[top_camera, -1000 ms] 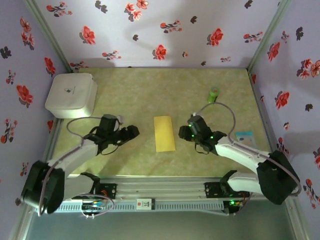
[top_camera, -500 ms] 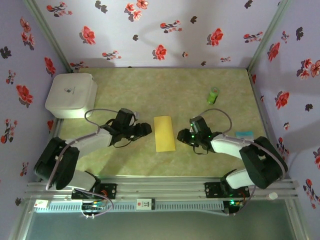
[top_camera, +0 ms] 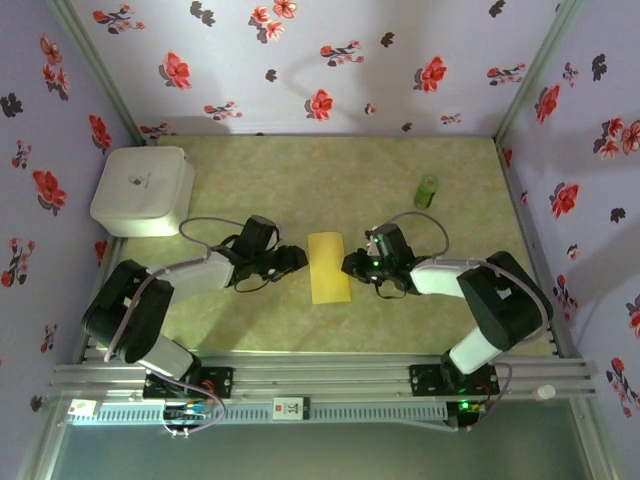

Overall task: Fold a paper plane with a square sheet of paper (pick it up from the middle)
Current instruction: Third fold the triangle at the center of the table.

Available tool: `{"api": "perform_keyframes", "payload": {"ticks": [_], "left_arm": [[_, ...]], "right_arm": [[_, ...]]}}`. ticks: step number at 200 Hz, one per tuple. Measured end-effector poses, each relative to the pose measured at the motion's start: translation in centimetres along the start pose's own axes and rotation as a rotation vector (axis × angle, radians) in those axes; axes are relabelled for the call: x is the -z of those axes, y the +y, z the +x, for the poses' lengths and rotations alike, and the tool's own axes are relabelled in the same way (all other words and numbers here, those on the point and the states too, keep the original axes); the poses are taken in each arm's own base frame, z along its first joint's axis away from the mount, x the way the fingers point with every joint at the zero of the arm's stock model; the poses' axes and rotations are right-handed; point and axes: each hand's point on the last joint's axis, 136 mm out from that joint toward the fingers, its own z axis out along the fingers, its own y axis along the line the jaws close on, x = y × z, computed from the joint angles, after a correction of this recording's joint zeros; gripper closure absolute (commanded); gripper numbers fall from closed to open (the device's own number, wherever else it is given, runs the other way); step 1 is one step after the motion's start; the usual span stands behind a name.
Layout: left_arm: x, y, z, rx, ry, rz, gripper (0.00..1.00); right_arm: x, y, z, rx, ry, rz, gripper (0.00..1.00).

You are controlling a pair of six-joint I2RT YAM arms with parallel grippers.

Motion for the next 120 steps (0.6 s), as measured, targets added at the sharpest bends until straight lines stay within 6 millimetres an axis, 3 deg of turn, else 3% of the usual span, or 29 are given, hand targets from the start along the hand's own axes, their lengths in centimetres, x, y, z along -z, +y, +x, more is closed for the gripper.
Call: {"api": "perform_keyframes", "payload": {"ticks": [120], "left_arm": [[-2.2, 0.2, -0.2, 0.035, 0.015, 0.012, 0.5]], "right_arm": [[-0.9, -1.6, 0.3, -0.029, 0.026, 0.006, 0.86]]}}
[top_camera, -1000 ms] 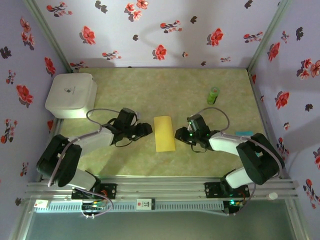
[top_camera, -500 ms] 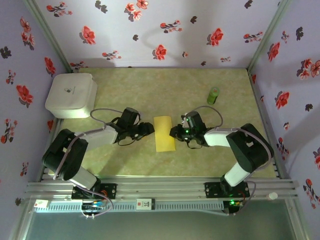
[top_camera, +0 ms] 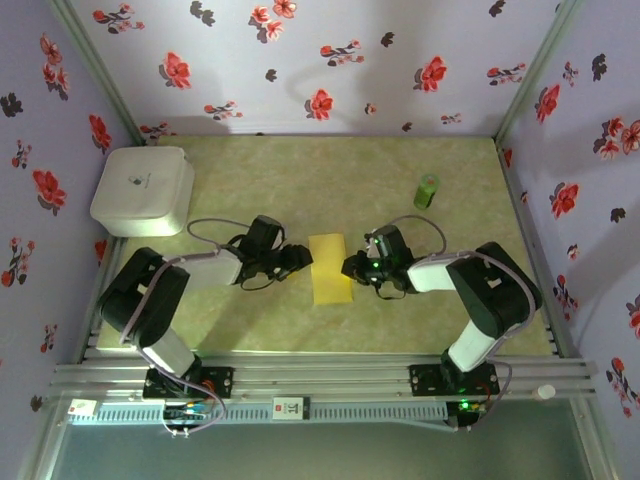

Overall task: Fold a paper plane with a square sheet of paper (pick it up from the middle)
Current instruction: Third fold the triangle at the center of the table.

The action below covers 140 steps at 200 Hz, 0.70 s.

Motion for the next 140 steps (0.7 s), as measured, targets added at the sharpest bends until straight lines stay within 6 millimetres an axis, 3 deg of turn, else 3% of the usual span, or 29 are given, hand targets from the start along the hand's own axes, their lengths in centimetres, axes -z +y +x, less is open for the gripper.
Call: {"api": "perform_keyframes", "payload": {"ticks": [140], "left_arm": [[-2.0, -0.3, 1.1, 0.008, 0.061, 0.005, 0.59]], "right_arm": [[0.0, -0.1, -0.1, -0.033, -0.015, -0.009, 0.87]]}}
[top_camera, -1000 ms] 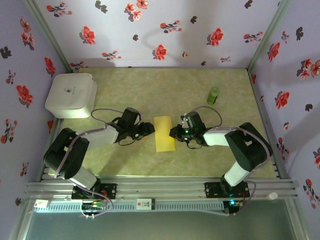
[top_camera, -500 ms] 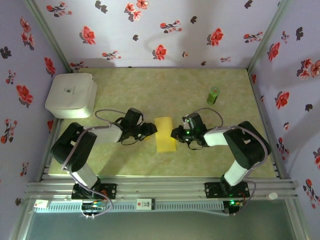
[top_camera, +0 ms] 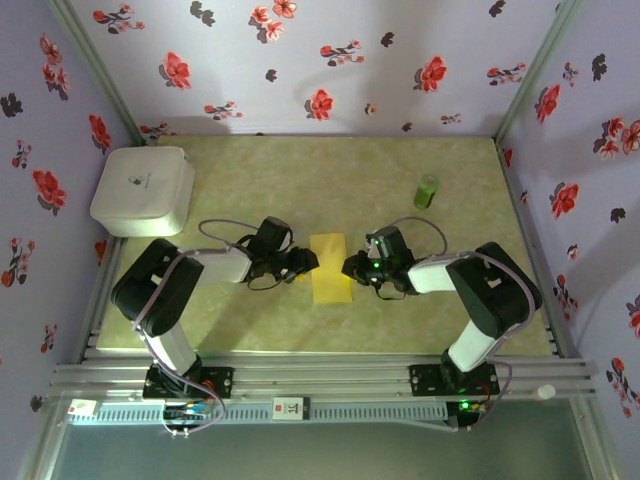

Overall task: Fold a paper plane with a square sheet of paper (pick it up from the middle)
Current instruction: Third fold the triangle at the center of the table.

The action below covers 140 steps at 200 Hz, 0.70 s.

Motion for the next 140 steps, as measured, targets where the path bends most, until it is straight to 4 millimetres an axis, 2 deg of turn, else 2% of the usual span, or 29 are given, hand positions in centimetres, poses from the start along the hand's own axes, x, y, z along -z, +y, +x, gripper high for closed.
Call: {"api": "perform_keyframes", "payload": {"ticks": [140], "left_arm": [[-0.67, -0.61, 0.1, -0.009, 0.016, 0.025, 0.78]], "right_arm": [[0.02, -0.02, 0.03, -0.014, -0.005, -0.007, 0.86]]}}
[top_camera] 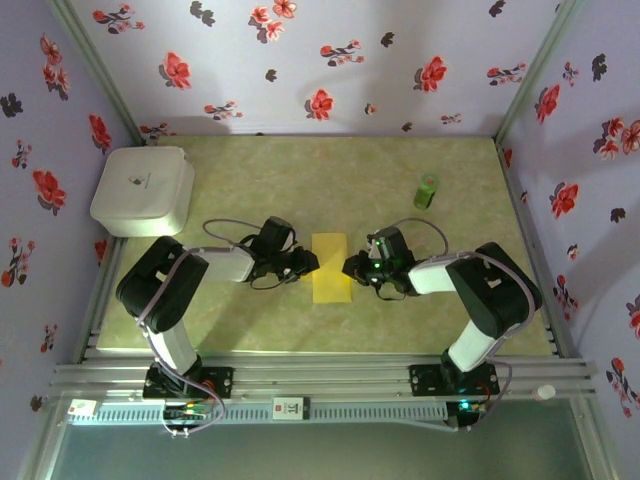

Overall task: Fold a paper plane with a square sheet of paper (pick it up from the middle)
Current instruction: Third fold the triangle at the center of the table.

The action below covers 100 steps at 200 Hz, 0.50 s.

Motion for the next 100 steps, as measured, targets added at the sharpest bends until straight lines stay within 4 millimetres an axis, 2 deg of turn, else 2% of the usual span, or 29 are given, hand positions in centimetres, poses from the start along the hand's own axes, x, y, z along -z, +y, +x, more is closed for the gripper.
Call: {"api": "perform_keyframes", "payload": {"ticks": [38, 74, 100], "left_arm": [[0.0, -0.26, -0.17, -0.003, -0.007, 0.01, 0.82], [-0.01, -0.25, -0.18, 0.0, -0.01, 0.014, 0.93], [0.05, -0.2, -0.11, 0.015, -0.012, 0.017, 1.0]], "right_arm": [[0.0, 0.02, -0.01, 0.001, 0.0, -0.001, 0.85], [0.0, 0.1, 0.01, 0.002, 0.002, -0.004, 0.83], [0.1, 0.35, -0.01, 0.008, 0.002, -0.012, 0.76]]}}
